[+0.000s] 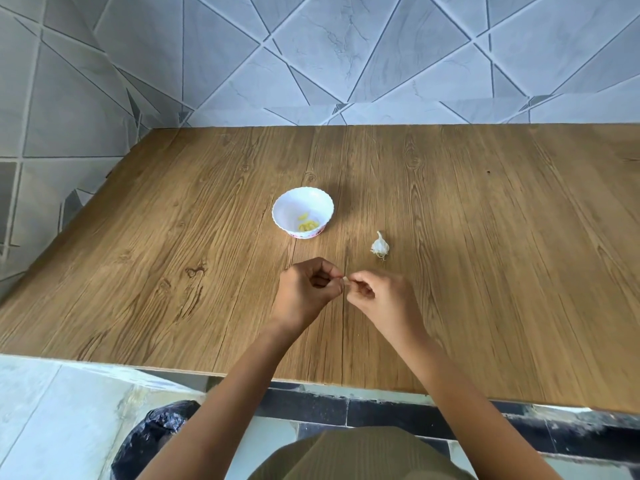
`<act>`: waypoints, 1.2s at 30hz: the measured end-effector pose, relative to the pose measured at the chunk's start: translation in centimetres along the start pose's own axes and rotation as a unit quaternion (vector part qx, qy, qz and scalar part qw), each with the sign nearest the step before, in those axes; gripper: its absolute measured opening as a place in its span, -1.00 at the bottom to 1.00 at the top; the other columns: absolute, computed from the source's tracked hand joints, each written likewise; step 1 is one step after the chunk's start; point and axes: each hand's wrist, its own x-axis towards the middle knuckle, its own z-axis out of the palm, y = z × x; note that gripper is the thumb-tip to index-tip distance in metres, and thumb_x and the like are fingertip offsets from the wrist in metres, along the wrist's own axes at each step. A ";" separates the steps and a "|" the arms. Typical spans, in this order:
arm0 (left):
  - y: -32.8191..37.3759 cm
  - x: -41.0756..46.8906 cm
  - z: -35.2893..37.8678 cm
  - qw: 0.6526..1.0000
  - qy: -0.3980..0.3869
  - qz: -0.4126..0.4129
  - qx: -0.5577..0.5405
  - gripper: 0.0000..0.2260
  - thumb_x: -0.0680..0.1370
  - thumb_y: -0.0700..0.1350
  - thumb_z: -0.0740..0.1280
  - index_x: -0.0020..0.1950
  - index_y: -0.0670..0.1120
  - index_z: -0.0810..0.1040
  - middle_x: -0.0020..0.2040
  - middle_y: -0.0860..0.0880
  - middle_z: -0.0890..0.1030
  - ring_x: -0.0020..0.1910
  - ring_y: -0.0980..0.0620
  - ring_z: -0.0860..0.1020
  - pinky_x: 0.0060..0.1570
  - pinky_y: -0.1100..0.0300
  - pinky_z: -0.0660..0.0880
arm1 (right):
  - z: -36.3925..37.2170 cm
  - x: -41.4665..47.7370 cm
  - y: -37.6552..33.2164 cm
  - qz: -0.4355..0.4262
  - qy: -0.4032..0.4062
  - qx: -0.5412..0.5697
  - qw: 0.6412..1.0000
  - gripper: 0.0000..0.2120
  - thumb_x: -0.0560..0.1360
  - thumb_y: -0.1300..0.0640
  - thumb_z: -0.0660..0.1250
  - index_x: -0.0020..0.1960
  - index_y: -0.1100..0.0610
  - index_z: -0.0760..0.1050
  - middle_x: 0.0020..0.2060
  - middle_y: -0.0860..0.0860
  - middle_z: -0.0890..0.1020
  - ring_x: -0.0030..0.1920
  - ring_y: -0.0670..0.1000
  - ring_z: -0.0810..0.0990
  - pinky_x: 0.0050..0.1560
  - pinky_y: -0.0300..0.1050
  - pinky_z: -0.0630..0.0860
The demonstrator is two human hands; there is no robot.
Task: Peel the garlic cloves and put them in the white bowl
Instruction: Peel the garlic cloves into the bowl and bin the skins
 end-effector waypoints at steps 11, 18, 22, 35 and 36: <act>-0.6 -0.2 -0.3 0.985 -0.016 -0.111 -0.129 -0.93 0.43 -0.37 0.42 -0.22 -0.24 0.60 -0.24 -0.20 0.65 -0.24 -0.07 0.63 -0.16 0.15 0.61 | 1.3 -0.6 0.0 0.198 -0.061 0.254 0.945 -0.85 0.44 0.21 0.38 -0.15 0.31 0.62 -0.37 0.05 0.64 -0.37 -0.08 0.62 -0.34 -0.18 0.59; -1.0 -0.3 -0.9 0.969 -0.025 -0.160 -0.185 -0.97 0.47 -0.36 0.38 -0.16 -0.27 0.57 -0.28 -0.10 0.66 -0.30 0.06 0.64 -0.26 0.30 0.57 | 0.6 -0.5 -0.3 0.306 -0.141 0.413 0.846 -0.91 0.47 0.26 0.38 -0.03 0.16 0.61 -0.25 0.04 0.68 -0.22 -0.07 0.67 -0.16 -0.28 0.57; -1.0 -0.3 -1.0 0.977 -0.037 -0.137 -0.156 -0.93 0.47 -0.37 0.38 -0.17 -0.24 0.58 -0.20 -0.20 0.65 -0.24 0.02 0.64 -0.22 0.26 0.59 | 0.2 -0.4 -0.4 0.326 -0.150 0.428 0.829 -0.90 0.51 0.27 0.32 -0.02 0.21 0.60 -0.25 0.04 0.68 -0.22 -0.07 0.66 -0.18 -0.29 0.57; -1.1 -0.6 -1.1 0.979 -0.025 -0.130 -0.156 -0.94 0.45 -0.34 0.42 -0.12 -0.25 0.60 -0.21 -0.16 0.64 -0.22 0.04 0.60 -0.16 0.23 0.56 | 0.3 -0.7 -0.6 0.263 -0.139 0.274 0.915 -0.91 0.48 0.32 0.36 -0.07 0.20 0.61 -0.24 -0.05 0.64 -0.25 -0.20 0.60 -0.19 -0.33 0.52; -1.0 -0.6 -1.0 0.981 -0.024 -0.122 -0.146 -0.93 0.44 -0.34 0.43 -0.13 -0.22 0.59 -0.22 -0.14 0.64 -0.23 0.04 0.60 -0.17 0.23 0.56 | 0.2 -0.6 -0.8 0.283 -0.149 0.313 0.894 -0.90 0.49 0.31 0.35 -0.02 0.22 0.61 -0.21 0.00 0.66 -0.23 -0.16 0.62 -0.18 -0.30 0.55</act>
